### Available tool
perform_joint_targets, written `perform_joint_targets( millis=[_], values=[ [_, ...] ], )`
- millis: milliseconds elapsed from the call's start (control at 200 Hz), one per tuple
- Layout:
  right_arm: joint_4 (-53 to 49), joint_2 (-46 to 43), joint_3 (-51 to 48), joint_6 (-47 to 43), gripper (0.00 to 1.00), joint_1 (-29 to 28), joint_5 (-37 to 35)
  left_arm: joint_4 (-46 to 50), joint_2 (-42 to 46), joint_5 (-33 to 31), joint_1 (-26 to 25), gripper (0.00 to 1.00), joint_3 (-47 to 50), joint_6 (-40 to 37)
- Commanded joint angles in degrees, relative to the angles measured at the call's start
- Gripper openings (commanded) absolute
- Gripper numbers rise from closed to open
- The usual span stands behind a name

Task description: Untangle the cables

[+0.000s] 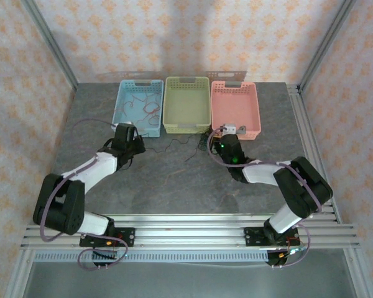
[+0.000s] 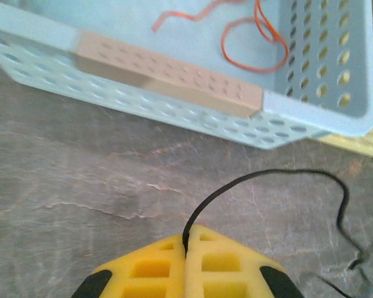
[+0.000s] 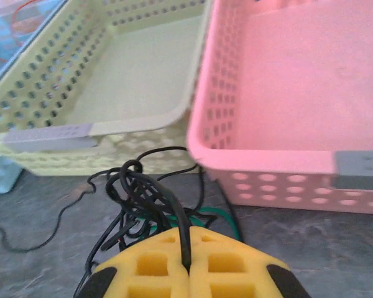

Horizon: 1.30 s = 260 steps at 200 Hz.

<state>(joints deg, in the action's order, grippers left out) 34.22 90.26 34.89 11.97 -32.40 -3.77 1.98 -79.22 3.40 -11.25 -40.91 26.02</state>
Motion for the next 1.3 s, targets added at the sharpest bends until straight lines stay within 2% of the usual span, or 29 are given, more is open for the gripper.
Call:
perform_joint_targets(
  millis=[0,245,405,555,656,901,1071,1296],
  values=[
    [4.8,-1.9,-1.9,-1.2,0.0,0.4,-8.9,-2.7,3.0,-7.4,1.9,0.0,2.9,4.1],
    [8.9,-3.2,-5.1,-1.8,0.0,0.3,-18.3,-4.1,15.6,-15.3,7.4,0.0,11.9,10.6],
    [12.0,-4.0,-7.6,-0.4,0.0,0.3,-31.8,-2.5,23.4,-21.6,9.0,0.0,15.9,13.9],
    [17.6,-4.4,-10.4,-0.3,0.0,0.4,-38.2,-0.1,29.0,-25.4,10.6,0.0,18.3,16.7],
    [19.1,-4.6,-11.3,0.1,0.0,0.4,-42.9,-1.0,32.1,-25.7,11.9,0.0,20.8,18.1],
    [22.2,-2.8,-12.5,0.9,0.0,0.6,-51.3,0.3,32.8,-26.0,13.6,0.0,21.3,19.8],
    [29.0,-1.4,-14.6,0.1,0.0,0.8,-53.4,1.0,34.6,-25.7,15.8,0.0,22.5,21.5],
    [26.8,-3.0,-15.4,2.3,0.0,2.3,-52.2,1.4,36.4,-24.1,19.2,0.0,24.2,23.8]
  ],
)
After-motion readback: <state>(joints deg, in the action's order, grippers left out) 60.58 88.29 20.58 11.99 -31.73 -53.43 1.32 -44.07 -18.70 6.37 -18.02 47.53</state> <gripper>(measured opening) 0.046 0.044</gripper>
